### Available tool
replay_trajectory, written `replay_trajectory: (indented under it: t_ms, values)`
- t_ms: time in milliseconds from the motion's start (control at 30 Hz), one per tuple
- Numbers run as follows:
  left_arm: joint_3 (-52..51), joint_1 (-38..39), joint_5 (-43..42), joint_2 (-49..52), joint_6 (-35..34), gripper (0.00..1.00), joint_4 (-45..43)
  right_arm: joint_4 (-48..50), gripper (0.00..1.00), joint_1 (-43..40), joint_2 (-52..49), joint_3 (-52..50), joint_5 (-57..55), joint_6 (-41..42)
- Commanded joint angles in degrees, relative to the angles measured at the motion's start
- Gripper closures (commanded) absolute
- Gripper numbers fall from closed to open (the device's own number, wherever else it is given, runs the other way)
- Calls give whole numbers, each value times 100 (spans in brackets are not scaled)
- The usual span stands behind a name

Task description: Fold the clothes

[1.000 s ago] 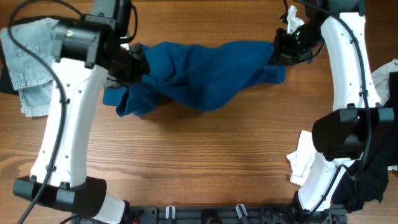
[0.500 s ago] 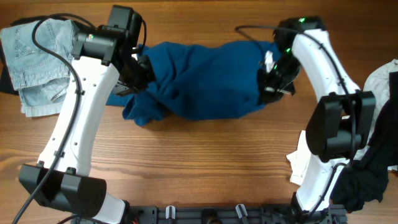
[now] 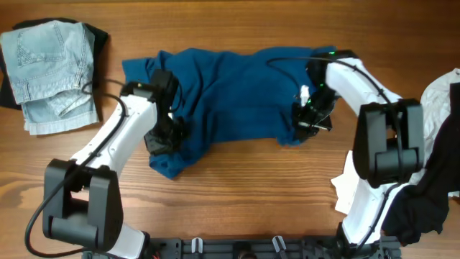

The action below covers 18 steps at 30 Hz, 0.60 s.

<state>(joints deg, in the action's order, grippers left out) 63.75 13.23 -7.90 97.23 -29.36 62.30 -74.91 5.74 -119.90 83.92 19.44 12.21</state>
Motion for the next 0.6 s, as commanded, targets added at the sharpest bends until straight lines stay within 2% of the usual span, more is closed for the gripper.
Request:
replay_trajectory:
  t_ms: [0, 167, 300, 467, 567]
  values:
    - [-315, -341, 337, -44, -332, 96, -348, 245, 96, -675, 52, 0, -13, 509]
    - [-315, -1054, 809, -44, -334, 96, -734, 341, 96, -1598, 52, 0, 72, 621]
    - [-313, -1906, 909, -44, -413, 96, -1167, 420, 96, -2103, 52, 0, 70, 640]
    - [-317, -2756, 909, -44, -387, 96, -874, 516, 96, -2428, 52, 0, 63, 737]
    - [-317, -3056, 907, -44, -205, 96, -848, 850, 96, -2503, 52, -2, -404, 730]
